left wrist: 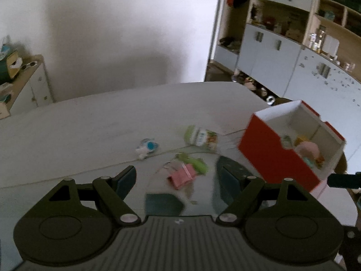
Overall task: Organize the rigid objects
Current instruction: 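Withdraw both tools from the box toward the items on the table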
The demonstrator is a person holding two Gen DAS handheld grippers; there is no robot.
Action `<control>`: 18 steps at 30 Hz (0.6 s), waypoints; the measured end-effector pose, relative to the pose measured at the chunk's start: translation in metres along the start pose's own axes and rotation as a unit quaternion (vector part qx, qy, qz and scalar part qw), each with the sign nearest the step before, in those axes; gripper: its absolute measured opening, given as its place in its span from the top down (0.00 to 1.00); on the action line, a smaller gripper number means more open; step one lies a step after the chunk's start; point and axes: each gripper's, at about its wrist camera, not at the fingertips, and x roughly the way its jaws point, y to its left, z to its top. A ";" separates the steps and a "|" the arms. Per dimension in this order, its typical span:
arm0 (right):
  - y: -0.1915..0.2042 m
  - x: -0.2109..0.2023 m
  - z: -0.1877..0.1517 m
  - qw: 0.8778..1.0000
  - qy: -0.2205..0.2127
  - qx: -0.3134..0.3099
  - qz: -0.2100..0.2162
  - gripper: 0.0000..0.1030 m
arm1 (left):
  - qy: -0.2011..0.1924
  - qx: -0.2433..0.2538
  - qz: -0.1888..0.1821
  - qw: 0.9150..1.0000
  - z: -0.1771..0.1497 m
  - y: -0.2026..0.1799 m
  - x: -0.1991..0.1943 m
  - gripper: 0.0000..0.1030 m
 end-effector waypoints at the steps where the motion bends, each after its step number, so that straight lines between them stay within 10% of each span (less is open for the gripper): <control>1: 0.002 0.004 0.000 1.000 0.002 -0.003 0.003 0.01 | 0.001 -0.003 0.005 1.000 0.000 0.004 0.004 0.20; 18: 0.012 0.092 0.005 0.996 0.032 -0.073 0.037 0.08 | 0.037 -0.061 0.053 0.996 0.010 0.045 0.092 0.21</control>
